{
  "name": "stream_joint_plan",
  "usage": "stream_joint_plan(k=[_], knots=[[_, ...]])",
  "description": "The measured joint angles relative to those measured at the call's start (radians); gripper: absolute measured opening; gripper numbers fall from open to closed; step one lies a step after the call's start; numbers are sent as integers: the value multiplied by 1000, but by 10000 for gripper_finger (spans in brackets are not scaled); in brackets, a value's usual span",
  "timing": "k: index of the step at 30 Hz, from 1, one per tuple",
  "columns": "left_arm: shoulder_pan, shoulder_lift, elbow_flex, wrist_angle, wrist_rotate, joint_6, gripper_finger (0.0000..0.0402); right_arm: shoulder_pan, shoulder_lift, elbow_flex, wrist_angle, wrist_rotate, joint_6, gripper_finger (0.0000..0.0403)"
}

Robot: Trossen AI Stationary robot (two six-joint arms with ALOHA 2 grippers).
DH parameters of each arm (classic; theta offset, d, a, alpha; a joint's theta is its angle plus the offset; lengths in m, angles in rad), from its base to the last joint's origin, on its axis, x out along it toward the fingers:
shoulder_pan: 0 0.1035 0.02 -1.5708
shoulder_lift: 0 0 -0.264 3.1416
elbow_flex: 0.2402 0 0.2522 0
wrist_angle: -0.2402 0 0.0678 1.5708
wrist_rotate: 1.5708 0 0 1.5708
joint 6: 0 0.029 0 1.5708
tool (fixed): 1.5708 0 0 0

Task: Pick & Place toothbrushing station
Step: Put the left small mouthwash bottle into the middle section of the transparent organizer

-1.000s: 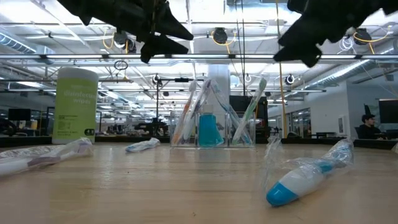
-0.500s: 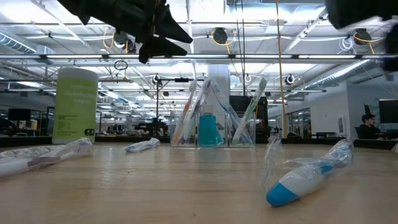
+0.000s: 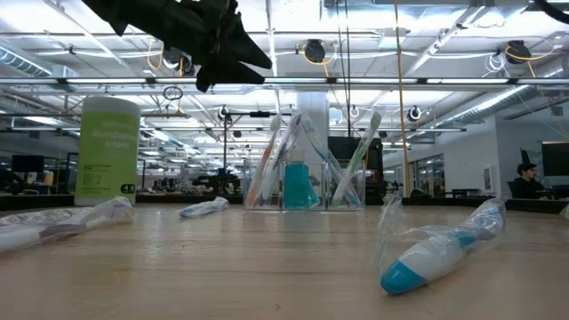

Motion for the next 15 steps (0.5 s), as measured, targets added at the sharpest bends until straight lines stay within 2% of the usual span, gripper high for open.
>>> stream_joint_plan(k=[8,15], knots=[[0,0,0,1,-40,0,196,95,23,0,-38,0,220,180],[0,0,0,0,-40,0,196,109,23,-1,-212,84,229,180]])
